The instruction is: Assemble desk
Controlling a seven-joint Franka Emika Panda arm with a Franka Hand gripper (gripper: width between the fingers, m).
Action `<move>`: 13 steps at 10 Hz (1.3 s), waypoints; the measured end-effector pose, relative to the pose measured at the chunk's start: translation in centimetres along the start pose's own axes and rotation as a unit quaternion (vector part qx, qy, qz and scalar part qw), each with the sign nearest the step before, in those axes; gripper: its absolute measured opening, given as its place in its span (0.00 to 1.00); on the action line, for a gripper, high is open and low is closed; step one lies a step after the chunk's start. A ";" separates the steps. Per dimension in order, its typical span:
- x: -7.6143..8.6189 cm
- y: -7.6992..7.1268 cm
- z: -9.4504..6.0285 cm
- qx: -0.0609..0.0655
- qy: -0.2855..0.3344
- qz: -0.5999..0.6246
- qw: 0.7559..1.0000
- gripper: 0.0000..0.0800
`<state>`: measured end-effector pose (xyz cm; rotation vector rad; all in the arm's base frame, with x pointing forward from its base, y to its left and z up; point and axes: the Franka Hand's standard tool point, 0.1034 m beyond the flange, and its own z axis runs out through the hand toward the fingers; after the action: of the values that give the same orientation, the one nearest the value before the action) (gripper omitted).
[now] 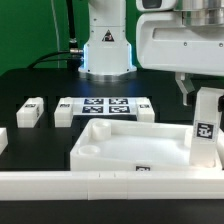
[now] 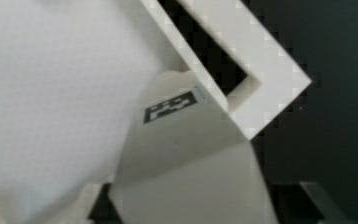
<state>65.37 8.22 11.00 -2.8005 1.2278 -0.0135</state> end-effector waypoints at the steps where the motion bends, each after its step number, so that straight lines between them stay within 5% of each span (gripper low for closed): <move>1: 0.0 0.0 0.0 0.000 0.000 -0.003 1.000 0.42; 4: 0.0 0.0 0.0 0.000 0.000 -0.004 1.000 0.42; 5: 0.0 -0.4 -0.4 0.004 0.000 -0.005 1.000 0.53; 7: -0.3 -1.8 -4.2 0.017 -0.005 -0.015 1.000 0.78; 9: -1.3 -2.9 -7.4 0.020 -0.003 -0.035 0.999 0.81; 13: -1.2 -2.6 -6.7 0.018 -0.003 -0.033 0.999 0.81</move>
Offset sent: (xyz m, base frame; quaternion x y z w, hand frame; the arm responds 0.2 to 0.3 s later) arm 0.0000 0.0000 0.0000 0.0000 0.0000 0.0000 1.0000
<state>66.18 10.42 17.87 -2.8065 1.1232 -0.0309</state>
